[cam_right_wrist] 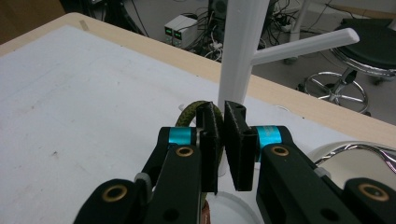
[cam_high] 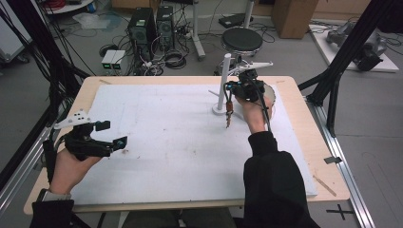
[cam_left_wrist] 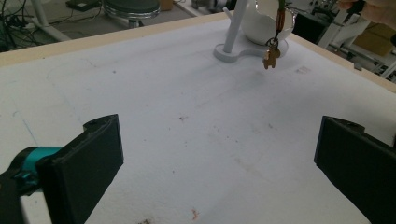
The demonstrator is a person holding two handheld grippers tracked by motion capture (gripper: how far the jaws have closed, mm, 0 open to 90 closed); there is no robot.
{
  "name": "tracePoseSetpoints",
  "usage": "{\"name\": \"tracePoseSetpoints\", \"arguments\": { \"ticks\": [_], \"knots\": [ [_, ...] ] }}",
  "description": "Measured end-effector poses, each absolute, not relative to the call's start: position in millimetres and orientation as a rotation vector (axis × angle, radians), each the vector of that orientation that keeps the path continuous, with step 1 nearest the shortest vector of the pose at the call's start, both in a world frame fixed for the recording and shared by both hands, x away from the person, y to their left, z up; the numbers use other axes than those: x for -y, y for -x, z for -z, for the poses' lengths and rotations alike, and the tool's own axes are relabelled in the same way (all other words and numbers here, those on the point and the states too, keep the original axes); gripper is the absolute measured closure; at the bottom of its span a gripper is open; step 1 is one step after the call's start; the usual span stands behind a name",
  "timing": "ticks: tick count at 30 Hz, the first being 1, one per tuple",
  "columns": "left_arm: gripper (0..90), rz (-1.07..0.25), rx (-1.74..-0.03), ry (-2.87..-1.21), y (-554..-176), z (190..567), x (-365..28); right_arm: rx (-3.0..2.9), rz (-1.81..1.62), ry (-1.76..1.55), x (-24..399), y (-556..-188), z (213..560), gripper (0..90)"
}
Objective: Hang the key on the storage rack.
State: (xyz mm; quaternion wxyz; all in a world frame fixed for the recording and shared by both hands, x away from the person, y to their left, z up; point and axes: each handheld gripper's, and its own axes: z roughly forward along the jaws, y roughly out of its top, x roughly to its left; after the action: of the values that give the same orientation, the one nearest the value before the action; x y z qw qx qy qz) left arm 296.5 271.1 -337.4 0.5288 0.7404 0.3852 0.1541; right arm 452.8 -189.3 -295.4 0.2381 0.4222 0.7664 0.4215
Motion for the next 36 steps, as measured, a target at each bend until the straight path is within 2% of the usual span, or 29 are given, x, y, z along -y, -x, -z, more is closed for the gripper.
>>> {"name": "tracePoseSetpoints", "arguments": {
  "ticks": [13, 16, 20, 21, 22, 26, 27, 28, 36],
  "knots": [
    [1.7, -0.374, -0.929, -1.758, -295.2, 337.2, -273.8, -2.111, -1.165, -1.213, 188.5, -461.3, 303.7, 84.2],
    [1.7, -0.373, -0.929, -1.764, -295.9, 337.6, -273.2, -2.111, -1.178, -1.213, 190.6, -460.2, 302.1, 81.8],
    [1.7, -0.381, -0.928, -1.763, -296.9, 337.2, -272.5, -2.087, -1.186, -1.252, 197.7, -458.3, 299.0, 57.0],
    [1.7, -0.381, -0.931, -1.761, -297.6, 336.9, -272.4, -2.087, -1.186, -1.252, 197.7, -458.3, 299.0, 57.0],
    [1.7, -0.381, -0.931, -1.763, -298.1, 336.6, -272.4, -2.07, -1.203, -1.267, 203.5, -455.6, 296.7, 40.0],
    [1.7, -0.392, -0.932, -1.757, -300.7, 330.2, -273.2, -2.059, -1.341, -1.223, 216.8, -440.8, 287.8, 18.0],
    [1.7, -0.392, -0.932, -1.757, -300.7, 330.2, -273.2, -2.059, -1.341, -1.223, 216.8, -440.8, 287.8, 18.0],
    [1.7, -0.401, -0.933, -1.752, -300.8, 327.5, -274.4, -2.081, -1.398, -1.161, 223.2, -428.5, 281.7, 11.3],
    [1.7, -0.45, -0.891, -1.759, -299.8, 307.4, -269.1, -2.149, -1.432, -0.911, 256.6, -373.3, 260.6, 10.2]
  ]
}}
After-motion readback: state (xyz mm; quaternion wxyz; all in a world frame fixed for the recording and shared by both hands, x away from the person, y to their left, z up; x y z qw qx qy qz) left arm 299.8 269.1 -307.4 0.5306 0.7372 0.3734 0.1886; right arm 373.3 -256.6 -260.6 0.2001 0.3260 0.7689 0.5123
